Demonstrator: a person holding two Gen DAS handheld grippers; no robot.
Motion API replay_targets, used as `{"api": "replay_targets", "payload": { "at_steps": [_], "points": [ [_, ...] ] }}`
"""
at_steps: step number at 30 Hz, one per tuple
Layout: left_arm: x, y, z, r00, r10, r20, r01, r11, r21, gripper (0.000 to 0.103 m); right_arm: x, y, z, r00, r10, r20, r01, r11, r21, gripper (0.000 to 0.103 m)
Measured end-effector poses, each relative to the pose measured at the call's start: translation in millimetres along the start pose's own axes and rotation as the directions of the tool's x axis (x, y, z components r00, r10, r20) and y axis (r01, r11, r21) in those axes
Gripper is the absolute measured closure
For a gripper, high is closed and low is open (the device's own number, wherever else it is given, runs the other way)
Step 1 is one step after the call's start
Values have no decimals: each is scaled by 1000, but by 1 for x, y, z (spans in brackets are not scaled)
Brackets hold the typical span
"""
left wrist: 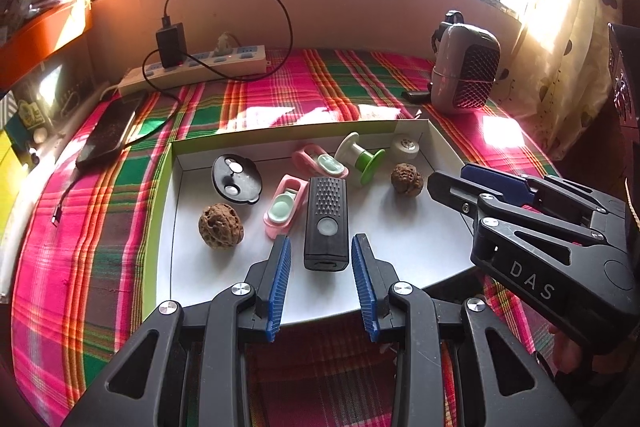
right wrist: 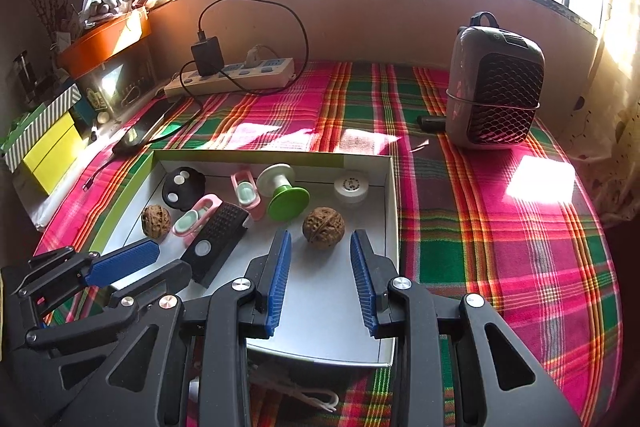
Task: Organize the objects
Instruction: 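Withdraw both grippers from box toward white knob and white cable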
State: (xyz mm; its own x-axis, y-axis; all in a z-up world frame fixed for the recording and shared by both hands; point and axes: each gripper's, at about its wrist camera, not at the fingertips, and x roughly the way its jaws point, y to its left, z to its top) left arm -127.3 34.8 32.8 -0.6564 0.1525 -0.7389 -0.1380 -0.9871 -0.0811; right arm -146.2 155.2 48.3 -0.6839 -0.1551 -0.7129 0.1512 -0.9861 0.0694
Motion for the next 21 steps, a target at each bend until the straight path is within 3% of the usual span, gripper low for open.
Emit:
{"api": "replay_targets", "payload": {
  "at_steps": [21],
  "points": [
    [-35, 3, -29, 1000, -9, 25, 9, 1000, -3, 73, -36, -3, -30, 1000, -2, 22, 1, 1000, 24, 71]
  ]
}}
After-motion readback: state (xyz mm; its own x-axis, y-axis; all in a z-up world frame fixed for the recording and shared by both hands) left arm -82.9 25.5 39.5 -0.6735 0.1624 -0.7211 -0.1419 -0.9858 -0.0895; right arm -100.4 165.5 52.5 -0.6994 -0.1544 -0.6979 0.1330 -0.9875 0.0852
